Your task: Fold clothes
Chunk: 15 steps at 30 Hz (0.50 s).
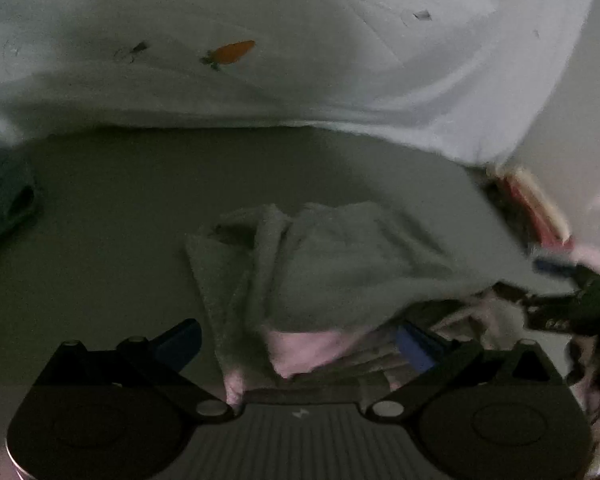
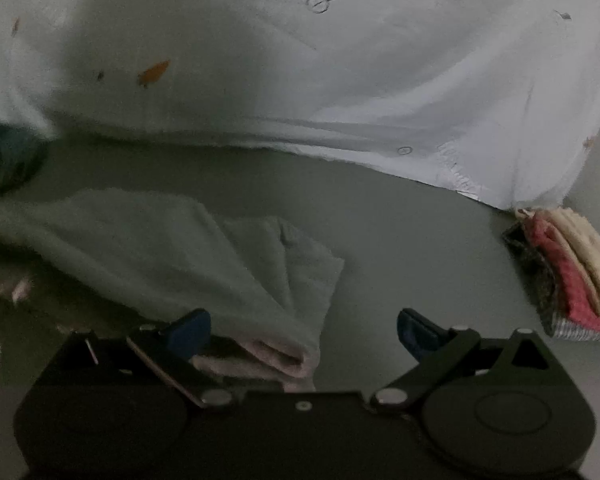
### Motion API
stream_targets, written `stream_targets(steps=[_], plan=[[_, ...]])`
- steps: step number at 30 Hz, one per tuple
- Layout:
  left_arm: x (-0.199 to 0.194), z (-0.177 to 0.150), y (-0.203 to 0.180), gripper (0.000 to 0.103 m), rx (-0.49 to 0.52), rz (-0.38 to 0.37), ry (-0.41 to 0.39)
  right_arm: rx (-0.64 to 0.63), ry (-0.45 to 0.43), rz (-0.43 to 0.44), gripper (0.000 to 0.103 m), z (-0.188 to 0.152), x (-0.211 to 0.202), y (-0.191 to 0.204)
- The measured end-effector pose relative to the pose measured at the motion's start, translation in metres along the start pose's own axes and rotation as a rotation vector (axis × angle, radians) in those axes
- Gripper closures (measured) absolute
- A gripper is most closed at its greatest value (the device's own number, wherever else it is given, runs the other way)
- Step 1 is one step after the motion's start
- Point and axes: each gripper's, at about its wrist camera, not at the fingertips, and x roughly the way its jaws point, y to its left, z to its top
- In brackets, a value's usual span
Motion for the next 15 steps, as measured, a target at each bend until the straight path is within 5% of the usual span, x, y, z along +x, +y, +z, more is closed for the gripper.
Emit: stream_targets(steps=[3, 6, 9, 15], plan=[[0.011, -0.003, -0.001, 0.000, 0.045, 0.219, 0.047, -0.002, 0.007, -0.012, 0.002, 0.004, 0.008, 0.006], [0.011, -0.010, -0.012, 0.000, 0.157, 0.204, 0.078, -0.006, 0.019, -0.009, 0.002, 0.005, 0.014, 0.014], [0.010, -0.010, -0.014, 0.000, 0.095, 0.216, 0.025, 0.008, 0.026, -0.023, 0.002, 0.006, 0.017, 0.016], [0.065, -0.024, -0.020, 0.000, 0.102, 0.452, 0.101, 0.018, 0.122, -0.120, 0.002, -0.008, 0.045, 0.017]])
